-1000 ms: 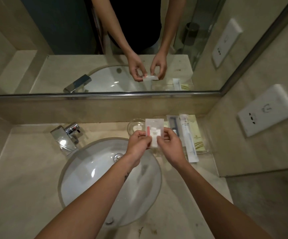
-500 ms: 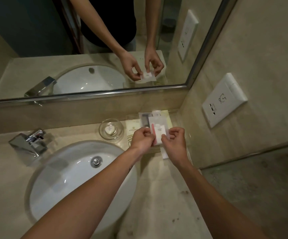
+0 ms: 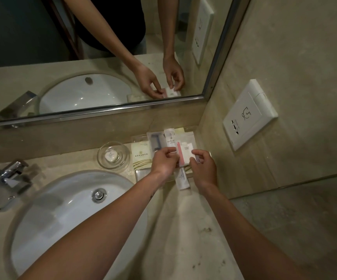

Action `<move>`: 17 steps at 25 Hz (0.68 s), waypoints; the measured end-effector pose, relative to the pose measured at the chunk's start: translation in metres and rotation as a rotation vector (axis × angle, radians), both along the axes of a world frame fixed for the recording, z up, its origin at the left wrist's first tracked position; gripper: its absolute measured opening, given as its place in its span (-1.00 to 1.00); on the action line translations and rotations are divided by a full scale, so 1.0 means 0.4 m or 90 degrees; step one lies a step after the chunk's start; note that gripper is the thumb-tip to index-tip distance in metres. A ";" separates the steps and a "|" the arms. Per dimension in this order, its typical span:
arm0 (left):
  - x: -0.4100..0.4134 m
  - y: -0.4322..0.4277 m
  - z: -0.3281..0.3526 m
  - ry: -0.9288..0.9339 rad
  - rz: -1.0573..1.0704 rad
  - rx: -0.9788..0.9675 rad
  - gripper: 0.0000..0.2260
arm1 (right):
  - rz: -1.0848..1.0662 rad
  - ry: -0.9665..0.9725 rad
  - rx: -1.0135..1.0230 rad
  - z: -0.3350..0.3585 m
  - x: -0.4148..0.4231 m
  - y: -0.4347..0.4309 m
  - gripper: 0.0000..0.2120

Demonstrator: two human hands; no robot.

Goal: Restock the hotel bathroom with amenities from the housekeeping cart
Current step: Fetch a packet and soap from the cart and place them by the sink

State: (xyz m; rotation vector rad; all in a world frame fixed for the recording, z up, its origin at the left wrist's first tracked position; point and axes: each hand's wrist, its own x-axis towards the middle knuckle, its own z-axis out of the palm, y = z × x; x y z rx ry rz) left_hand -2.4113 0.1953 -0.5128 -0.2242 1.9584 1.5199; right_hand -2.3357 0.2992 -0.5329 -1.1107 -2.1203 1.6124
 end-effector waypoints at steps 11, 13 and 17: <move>0.022 0.064 0.022 -0.014 -0.110 0.024 -0.72 | 0.089 -0.086 0.195 -0.051 -0.006 0.017 -0.56; 0.015 0.057 0.013 -0.046 -0.102 0.025 -0.76 | 0.129 -0.118 0.226 -0.054 0.004 0.018 -0.55; 0.003 0.056 0.004 -0.064 -0.118 0.006 -0.68 | 0.192 -0.131 0.247 -0.056 0.023 0.023 -0.55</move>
